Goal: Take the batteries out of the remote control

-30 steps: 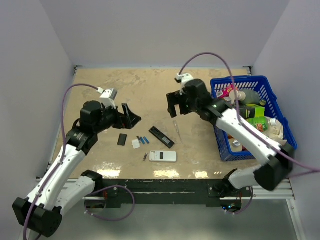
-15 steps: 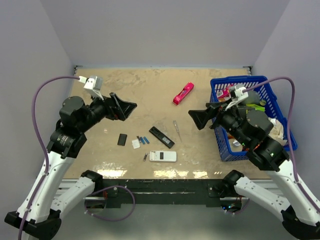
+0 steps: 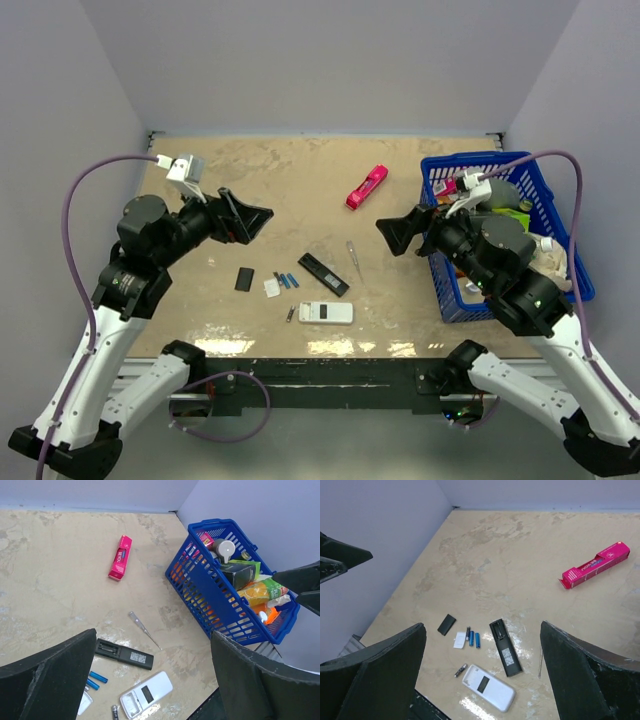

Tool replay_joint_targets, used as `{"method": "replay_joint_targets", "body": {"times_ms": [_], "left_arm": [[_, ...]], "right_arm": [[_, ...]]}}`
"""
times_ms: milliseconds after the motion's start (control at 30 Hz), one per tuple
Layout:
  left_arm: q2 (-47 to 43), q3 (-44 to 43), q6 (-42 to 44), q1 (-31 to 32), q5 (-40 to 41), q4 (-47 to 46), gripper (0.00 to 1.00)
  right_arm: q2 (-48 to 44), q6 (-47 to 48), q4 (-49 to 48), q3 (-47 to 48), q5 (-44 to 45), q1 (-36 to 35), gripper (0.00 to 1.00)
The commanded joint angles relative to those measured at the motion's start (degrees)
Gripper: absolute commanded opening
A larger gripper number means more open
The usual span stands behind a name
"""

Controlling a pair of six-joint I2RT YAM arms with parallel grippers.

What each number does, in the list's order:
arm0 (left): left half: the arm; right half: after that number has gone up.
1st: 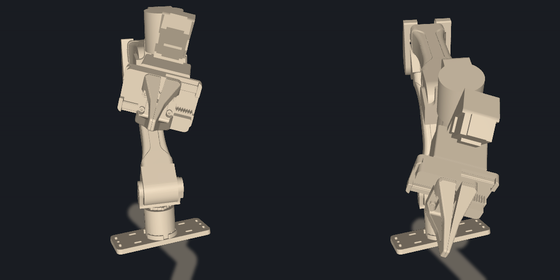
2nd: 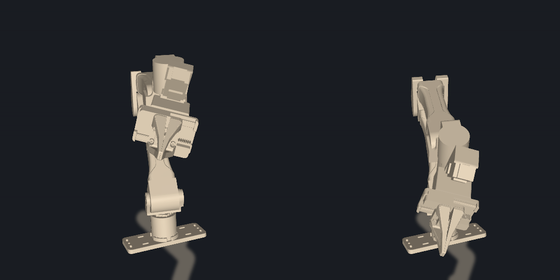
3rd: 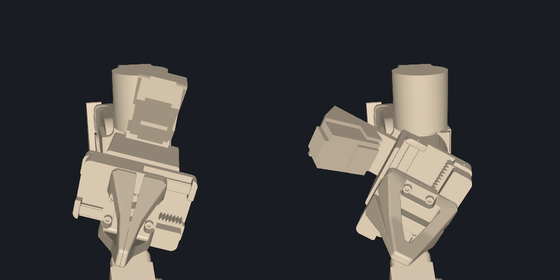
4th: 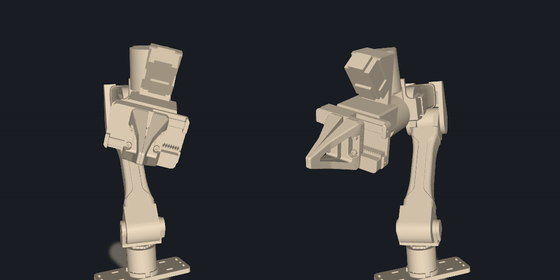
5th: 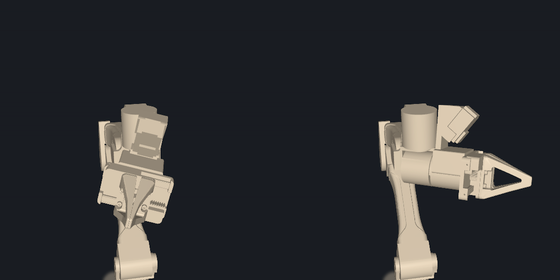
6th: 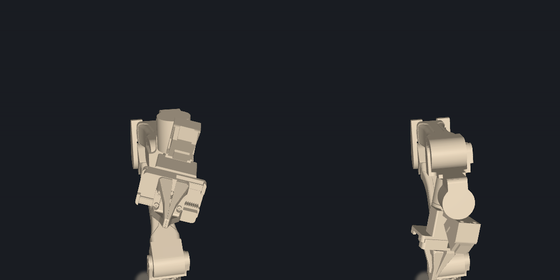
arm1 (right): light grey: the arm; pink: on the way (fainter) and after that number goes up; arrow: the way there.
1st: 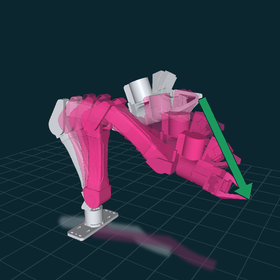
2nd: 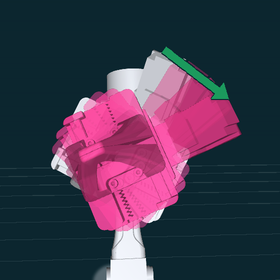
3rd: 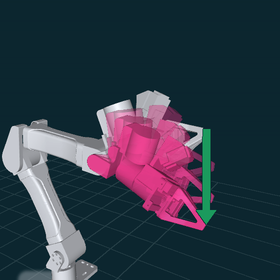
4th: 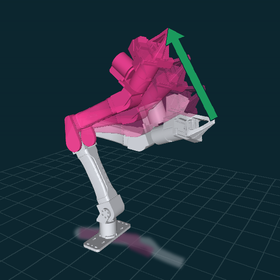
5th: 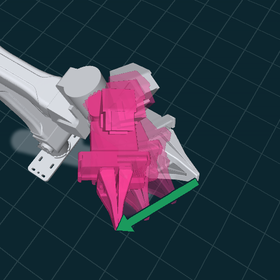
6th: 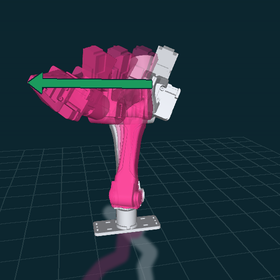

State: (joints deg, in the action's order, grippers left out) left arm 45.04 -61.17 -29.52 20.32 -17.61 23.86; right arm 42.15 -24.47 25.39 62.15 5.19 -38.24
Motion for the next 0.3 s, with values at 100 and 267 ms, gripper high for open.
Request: {"method": "replay_joint_targets", "body": {"times_ms": [100,267], "left_arm": [[-0.83,-0.71,-1.33,-0.01,-0.94,-2.94,1.00],[-0.56,-1.15,-1.33,-0.01,-1.03,-2.85,1.00]], "right_arm": [[1.09,-0.05,0.01,2.54,-0.35,-0.08,0.98],[1.18,0.03,0.28,2.01,0.08,-0.08,0.98]]}}
